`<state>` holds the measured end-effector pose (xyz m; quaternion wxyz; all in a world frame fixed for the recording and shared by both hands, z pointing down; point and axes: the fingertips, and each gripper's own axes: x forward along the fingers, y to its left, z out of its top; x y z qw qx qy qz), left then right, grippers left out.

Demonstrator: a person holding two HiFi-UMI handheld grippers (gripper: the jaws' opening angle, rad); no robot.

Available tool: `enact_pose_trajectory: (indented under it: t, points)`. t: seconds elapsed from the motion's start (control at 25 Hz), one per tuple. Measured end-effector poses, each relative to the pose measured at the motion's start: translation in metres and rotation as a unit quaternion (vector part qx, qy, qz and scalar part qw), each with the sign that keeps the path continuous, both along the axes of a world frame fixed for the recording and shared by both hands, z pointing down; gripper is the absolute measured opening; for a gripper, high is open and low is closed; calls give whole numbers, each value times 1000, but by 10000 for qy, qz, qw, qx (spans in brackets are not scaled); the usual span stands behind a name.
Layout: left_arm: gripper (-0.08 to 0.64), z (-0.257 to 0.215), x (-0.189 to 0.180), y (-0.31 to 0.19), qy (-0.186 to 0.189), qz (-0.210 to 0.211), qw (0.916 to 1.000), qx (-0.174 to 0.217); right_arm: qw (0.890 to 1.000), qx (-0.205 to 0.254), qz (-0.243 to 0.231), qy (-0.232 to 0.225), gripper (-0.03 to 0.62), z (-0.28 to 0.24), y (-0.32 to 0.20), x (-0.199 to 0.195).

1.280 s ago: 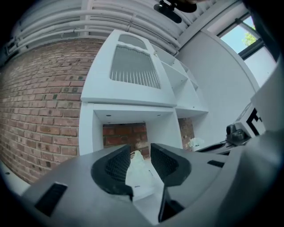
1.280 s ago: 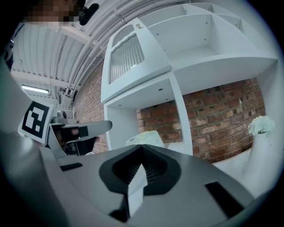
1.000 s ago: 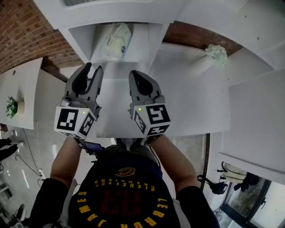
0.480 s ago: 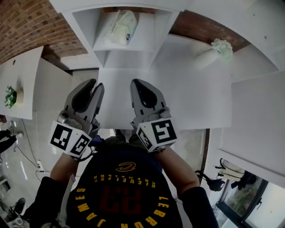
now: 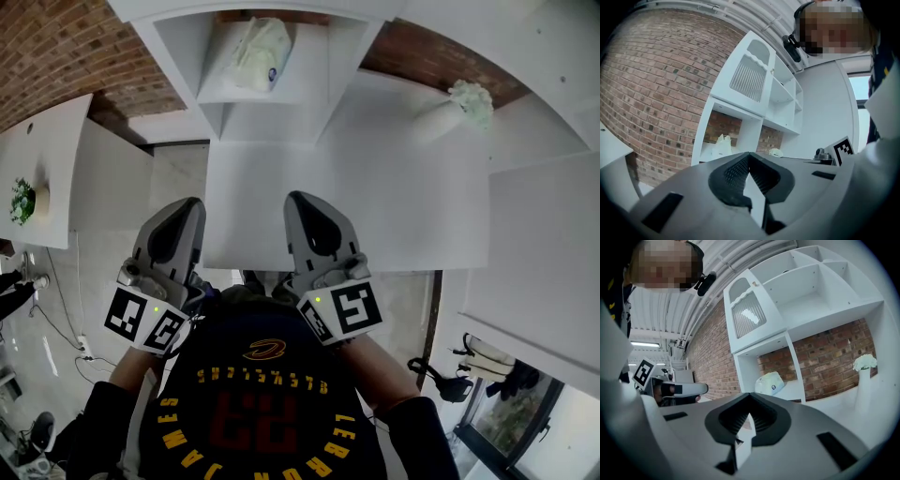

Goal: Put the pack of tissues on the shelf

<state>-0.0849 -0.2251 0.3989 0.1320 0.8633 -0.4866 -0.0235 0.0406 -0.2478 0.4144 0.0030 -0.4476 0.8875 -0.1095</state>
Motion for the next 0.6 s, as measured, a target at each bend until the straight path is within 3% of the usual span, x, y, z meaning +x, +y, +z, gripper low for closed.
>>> enact_pose_trajectory:
  t: [0.6]
  points:
    - [3,1,22,11,199,303,9993,-119,10000,-50,48,-3,-2,2,14,10]
